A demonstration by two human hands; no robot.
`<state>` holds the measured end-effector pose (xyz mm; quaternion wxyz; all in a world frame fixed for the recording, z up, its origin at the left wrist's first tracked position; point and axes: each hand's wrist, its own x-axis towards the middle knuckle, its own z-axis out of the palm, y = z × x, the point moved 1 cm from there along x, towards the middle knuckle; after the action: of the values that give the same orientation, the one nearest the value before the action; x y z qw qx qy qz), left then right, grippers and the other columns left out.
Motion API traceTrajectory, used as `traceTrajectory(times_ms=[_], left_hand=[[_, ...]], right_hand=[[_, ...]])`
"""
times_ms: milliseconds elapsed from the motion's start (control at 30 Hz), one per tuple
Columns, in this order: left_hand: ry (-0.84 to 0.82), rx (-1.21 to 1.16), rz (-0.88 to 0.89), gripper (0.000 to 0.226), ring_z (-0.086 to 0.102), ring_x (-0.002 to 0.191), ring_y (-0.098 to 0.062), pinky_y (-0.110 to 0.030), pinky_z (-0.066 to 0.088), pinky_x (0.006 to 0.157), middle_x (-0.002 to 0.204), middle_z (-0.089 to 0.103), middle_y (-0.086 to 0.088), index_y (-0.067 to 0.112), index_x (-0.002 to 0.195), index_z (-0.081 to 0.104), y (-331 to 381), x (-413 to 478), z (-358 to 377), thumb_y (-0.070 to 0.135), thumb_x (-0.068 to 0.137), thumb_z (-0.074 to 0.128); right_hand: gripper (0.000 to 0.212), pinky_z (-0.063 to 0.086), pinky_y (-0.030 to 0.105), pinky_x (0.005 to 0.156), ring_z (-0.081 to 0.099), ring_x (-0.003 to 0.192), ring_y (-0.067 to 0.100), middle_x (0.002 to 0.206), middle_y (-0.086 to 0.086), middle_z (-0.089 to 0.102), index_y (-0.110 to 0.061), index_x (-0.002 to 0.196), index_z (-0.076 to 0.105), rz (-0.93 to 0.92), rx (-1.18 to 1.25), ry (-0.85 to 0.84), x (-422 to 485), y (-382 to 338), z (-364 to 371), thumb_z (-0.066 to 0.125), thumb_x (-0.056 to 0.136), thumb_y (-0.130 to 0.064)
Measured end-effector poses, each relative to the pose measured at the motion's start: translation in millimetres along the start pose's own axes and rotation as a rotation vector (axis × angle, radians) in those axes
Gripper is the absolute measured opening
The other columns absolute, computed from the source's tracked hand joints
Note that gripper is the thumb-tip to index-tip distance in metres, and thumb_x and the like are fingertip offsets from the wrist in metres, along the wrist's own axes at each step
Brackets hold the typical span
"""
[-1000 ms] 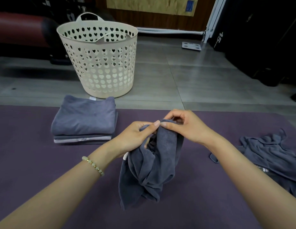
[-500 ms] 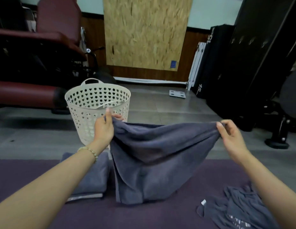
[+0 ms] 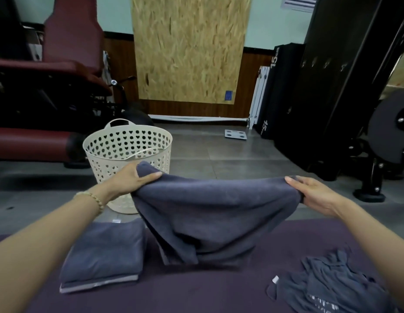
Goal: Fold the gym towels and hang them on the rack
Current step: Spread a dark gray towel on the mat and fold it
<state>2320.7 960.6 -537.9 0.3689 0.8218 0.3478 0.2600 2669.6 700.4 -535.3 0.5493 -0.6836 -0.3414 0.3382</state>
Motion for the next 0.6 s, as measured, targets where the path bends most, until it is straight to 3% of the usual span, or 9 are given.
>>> traceTrajectory(times_ms=[67, 100, 167, 267, 300, 400, 600], left_hand=[[-0.019, 0.010, -0.044, 0.021, 0.066, 0.084, -0.009, -0.020, 0.050, 0.071, 0.089, 0.073, 0.003, 0.019, 0.092, 0.072, -8.1, -6.7, -4.4, 0.038, 0.082, 0.072], [0.000, -0.016, -0.069, 0.020, 0.066, 0.083, -0.009, -0.018, 0.050, 0.067, 0.088, 0.073, 0.002, 0.019, 0.091, 0.072, -9.9, -10.8, -3.6, 0.037, 0.082, 0.072], [0.046, -0.147, -0.114, 0.020, 0.066, 0.084, -0.009, -0.018, 0.049, 0.066, 0.091, 0.072, 0.001, 0.019, 0.093, 0.072, -11.8, -17.9, 3.9, 0.037, 0.082, 0.071], [0.029, -0.282, -0.133, 0.015, 0.063, 0.091, -0.007, -0.017, 0.047, 0.069, 0.096, 0.069, 0.006, 0.024, 0.093, 0.070, -0.4, -32.2, 24.8, 0.036, 0.087, 0.066], [-0.002, -0.301, -0.137, 0.016, 0.064, 0.092, -0.008, -0.018, 0.047, 0.072, 0.096, 0.069, 0.006, 0.023, 0.095, 0.070, 4.4, -35.4, 33.9, 0.036, 0.088, 0.064], [-0.137, -0.396, -0.141, 0.029, 0.063, 0.089, -0.014, -0.023, 0.048, 0.077, 0.092, 0.068, -0.001, 0.006, 0.101, 0.064, 24.5, -47.3, 59.0, 0.033, 0.092, 0.060], [-0.407, -0.694, -0.122, 0.014, 0.057, 0.070, -0.008, -0.015, 0.048, 0.064, 0.072, 0.058, 0.003, 0.018, 0.083, 0.053, 80.0, -82.0, 75.3, 0.028, 0.092, 0.057]], right_hand=[[0.085, 0.053, 0.016, 0.065, 0.066, 0.074, 0.010, 0.089, 0.007, 0.069, -0.005, 0.098, 0.065, 0.008, -0.093, -0.059, -4.9, 8.4, -2.6, 0.087, 0.040, -0.063], [0.089, 0.053, 0.015, 0.064, 0.064, 0.073, 0.010, 0.084, 0.005, 0.069, -0.007, 0.095, 0.066, 0.010, -0.105, -0.052, -6.1, 15.4, -1.5, 0.087, 0.031, -0.066], [0.079, 0.052, 0.015, 0.064, 0.060, 0.076, 0.013, 0.083, 0.005, 0.066, -0.009, 0.094, 0.066, 0.009, -0.100, -0.045, -9.0, 27.7, 5.3, 0.088, 0.039, -0.062], [0.019, 0.049, 0.015, 0.058, 0.056, 0.068, 0.010, 0.076, 0.002, 0.061, -0.014, 0.087, 0.061, -0.012, -0.022, -0.111, -20.4, 31.5, 32.2, 0.069, 0.082, -0.030], [0.008, 0.048, 0.015, 0.056, 0.055, 0.063, 0.007, 0.072, 0.000, 0.059, -0.016, 0.086, 0.058, -0.018, -0.010, -0.125, -24.8, 29.2, 43.3, 0.061, 0.088, -0.022], [0.008, 0.043, 0.014, 0.050, 0.050, 0.052, 0.002, 0.066, -0.003, 0.053, -0.016, 0.087, 0.051, -0.057, -0.002, -0.181, -39.3, 16.7, 75.1, 0.053, 0.095, -0.017], [0.019, 0.048, 0.018, 0.055, 0.058, 0.061, 0.010, 0.072, 0.001, 0.061, -0.016, 0.085, 0.057, -0.141, 0.122, -0.443, -77.4, -19.4, 105.7, 0.064, 0.077, -0.032]])
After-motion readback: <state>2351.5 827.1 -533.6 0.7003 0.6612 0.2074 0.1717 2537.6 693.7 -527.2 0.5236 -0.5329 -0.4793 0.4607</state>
